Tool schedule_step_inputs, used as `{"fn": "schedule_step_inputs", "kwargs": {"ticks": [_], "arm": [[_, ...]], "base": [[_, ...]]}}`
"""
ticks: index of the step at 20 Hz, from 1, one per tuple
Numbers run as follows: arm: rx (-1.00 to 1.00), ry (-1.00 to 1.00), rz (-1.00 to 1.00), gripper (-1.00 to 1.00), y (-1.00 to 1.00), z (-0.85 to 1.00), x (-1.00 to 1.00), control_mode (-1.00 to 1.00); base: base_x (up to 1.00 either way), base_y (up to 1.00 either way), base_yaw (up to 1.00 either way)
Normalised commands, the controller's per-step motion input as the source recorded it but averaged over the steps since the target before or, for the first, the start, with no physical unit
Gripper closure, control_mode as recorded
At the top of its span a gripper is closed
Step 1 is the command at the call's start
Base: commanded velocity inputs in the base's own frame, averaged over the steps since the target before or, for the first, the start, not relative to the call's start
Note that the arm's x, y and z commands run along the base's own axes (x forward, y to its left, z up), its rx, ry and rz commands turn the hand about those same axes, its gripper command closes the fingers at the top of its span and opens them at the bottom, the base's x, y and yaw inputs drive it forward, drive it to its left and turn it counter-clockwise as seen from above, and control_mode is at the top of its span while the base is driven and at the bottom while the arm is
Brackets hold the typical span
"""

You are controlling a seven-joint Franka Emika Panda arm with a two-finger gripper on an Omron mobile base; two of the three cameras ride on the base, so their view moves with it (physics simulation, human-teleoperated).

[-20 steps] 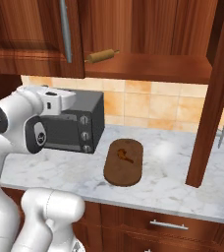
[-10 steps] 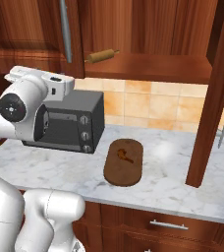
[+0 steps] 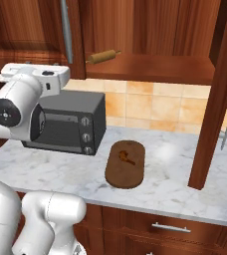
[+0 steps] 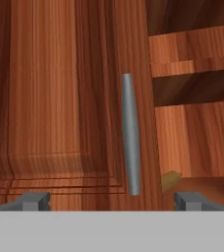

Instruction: Open the cabinet, retrieve the rolling pin, and place it next to the meat on the cutting board to prepare for tenderizing.

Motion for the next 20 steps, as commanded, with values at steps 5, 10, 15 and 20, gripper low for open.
{"fn": "schedule_step_inputs", "kwargs": {"ticks": [5, 10, 15, 20], "arm": [[0.00, 0.00, 0.00, -1.00, 0.00, 0.00, 0.00, -1.00], [0.00, 0.00, 0.00, -1.00, 0.00, 0.00, 0.06, -1.00], [0.00, 0.04, 0.00, -1.00, 0.02, 0.00, 0.37, -1.00], [0.00, 0.11, 0.00, -1.00, 0.00, 0.05, 0.43, -1.00]], "base": [[0.00, 0.00, 0.00], [0.00, 0.00, 0.00], [0.00, 0.00, 0.00], [0.00, 0.00, 0.00]]}}
